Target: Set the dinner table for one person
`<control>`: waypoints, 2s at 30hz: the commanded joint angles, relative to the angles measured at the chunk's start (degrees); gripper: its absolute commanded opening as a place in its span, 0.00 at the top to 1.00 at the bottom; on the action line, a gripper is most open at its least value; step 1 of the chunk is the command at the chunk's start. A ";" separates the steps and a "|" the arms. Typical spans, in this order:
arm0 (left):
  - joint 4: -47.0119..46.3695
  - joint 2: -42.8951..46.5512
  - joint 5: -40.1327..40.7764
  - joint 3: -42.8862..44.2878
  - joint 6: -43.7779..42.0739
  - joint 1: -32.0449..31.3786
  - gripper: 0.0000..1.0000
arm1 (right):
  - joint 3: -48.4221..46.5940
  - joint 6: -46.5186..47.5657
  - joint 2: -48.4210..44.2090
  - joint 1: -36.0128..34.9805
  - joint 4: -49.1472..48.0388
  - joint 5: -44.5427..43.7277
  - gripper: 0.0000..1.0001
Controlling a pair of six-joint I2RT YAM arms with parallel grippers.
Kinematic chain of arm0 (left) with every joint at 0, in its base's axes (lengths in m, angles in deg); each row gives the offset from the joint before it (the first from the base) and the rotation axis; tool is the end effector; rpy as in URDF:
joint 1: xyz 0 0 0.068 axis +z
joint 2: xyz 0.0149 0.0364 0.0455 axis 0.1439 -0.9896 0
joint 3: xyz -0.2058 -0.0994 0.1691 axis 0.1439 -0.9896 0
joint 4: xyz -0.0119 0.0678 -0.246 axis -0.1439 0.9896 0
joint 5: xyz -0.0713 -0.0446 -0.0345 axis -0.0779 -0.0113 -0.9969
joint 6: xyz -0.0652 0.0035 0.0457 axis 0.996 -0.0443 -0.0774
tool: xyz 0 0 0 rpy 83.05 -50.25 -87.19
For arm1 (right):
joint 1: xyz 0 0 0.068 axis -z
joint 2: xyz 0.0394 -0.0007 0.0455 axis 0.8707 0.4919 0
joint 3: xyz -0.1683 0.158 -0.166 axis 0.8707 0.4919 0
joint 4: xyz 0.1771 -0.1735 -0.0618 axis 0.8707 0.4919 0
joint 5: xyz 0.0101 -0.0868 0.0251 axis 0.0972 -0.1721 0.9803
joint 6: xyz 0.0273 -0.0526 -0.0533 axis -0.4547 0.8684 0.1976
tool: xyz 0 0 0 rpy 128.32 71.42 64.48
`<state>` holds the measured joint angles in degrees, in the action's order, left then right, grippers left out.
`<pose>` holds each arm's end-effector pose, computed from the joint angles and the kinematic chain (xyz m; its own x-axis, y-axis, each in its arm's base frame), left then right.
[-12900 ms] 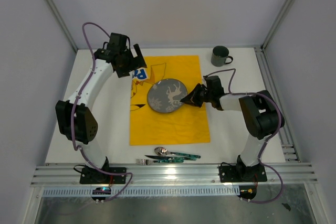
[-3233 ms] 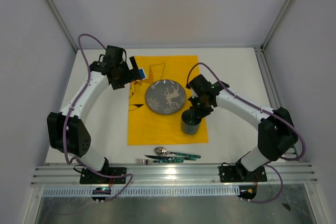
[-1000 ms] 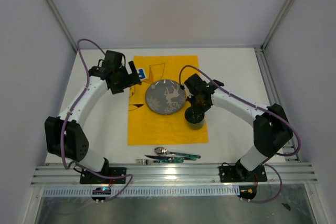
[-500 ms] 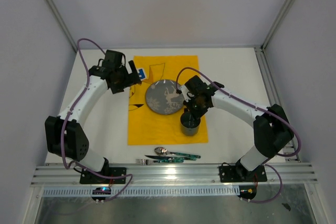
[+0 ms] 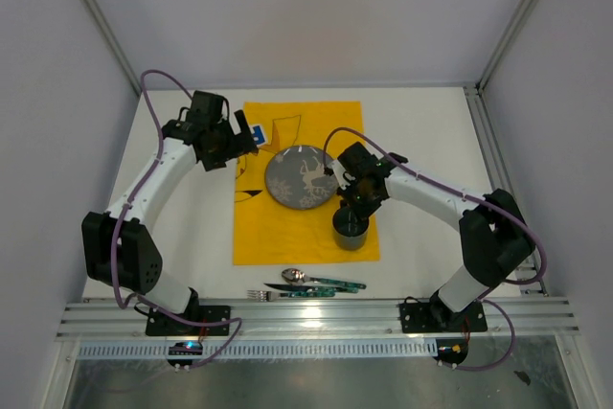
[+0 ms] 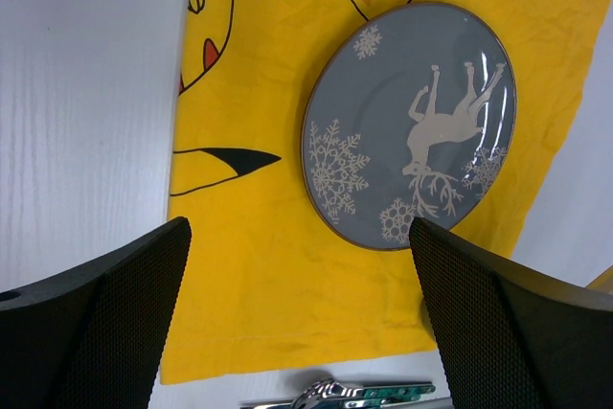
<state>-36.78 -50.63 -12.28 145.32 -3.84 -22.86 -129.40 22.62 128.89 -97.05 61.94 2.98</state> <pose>0.3320 -0.0882 0.2933 -0.7803 -0.4121 -0.4705 -0.2461 0.8939 -0.3747 0.2482 0.1857 0.1933 -0.6832 -0.6679 -0.2952 -0.6948 0.7190 -0.0187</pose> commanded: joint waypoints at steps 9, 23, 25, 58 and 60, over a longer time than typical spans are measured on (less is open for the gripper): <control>0.00 0.03 0.71 1.88 -0.70 0.18 0.01 | -0.15 0.60 0.56 0.04 -4.43 -4.00 0.97; -0.35 -0.15 -0.35 1.61 -0.70 0.17 0.01 | 3.19 -1.51 -0.75 0.04 -6.01 -3.56 0.53; -0.53 -0.32 -0.52 1.53 -0.70 0.18 0.01 | 3.45 -1.95 -1.54 0.04 -6.19 -4.26 0.49; -5.54 -4.81 -5.18 -0.76 2.03 0.09 0.01 | -15.01 -57.14 -5.74 -13.65 40.33 -40.24 0.01; -5.45 -4.90 -5.09 -0.76 1.85 0.18 0.01 | -15.00 -58.87 -7.17 -16.65 34.09 -35.40 0.01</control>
<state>-40.16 -55.36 -16.19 144.20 -2.70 -22.86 -143.47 -27.25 126.90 -109.22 88.78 -34.24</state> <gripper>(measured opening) 0.989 0.993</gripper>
